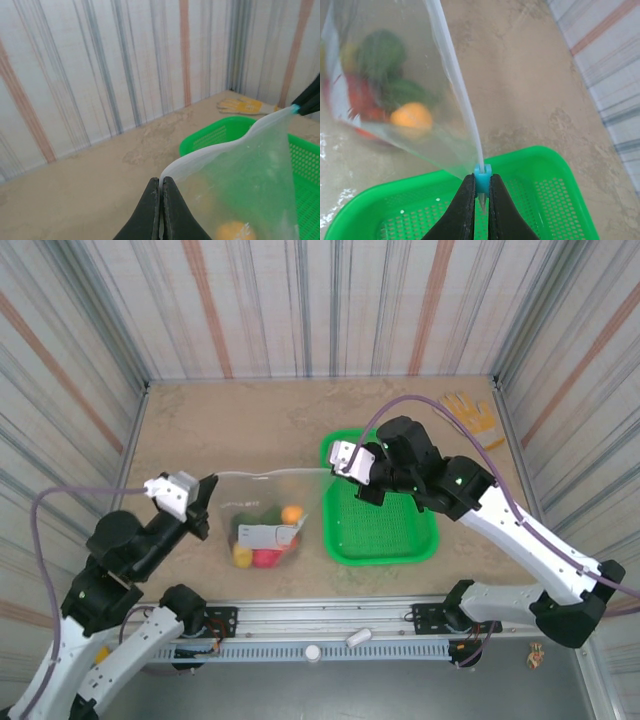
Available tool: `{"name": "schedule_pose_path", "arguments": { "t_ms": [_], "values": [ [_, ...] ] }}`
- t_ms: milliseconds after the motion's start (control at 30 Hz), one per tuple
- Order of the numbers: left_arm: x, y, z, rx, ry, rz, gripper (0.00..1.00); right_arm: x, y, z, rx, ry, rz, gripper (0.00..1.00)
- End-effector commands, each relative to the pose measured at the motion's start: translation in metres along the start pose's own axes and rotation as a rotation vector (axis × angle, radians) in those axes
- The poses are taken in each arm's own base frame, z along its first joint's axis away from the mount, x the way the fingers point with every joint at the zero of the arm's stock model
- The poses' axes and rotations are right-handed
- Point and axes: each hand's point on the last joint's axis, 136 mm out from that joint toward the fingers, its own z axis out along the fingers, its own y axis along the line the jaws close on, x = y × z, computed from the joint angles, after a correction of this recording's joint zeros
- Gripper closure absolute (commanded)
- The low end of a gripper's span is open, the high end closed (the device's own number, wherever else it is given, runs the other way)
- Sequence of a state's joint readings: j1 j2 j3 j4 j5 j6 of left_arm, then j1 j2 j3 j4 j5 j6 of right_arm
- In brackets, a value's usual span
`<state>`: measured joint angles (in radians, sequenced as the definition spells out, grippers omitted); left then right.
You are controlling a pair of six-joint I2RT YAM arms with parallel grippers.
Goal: Place the food in the zip-top bag and seal the zipper
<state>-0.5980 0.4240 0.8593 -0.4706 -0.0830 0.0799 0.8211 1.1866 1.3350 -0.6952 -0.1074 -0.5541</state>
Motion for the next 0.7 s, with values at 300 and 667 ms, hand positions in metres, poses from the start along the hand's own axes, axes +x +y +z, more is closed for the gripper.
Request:
{"name": "schedule_pose_path", "arguments": {
  "t_ms": [300,667],
  "values": [
    [0.125,0.125,0.179,-0.42,0.434,-0.476,0.99,0.02,-0.12,0.108,0.269,0.061,0.241,0.55],
    [0.243,0.171,0.317,-0.371,0.797,-0.483,0.61,0.086,-0.198,0.013,0.769,0.065,0.689,0.34]
  ]
}}
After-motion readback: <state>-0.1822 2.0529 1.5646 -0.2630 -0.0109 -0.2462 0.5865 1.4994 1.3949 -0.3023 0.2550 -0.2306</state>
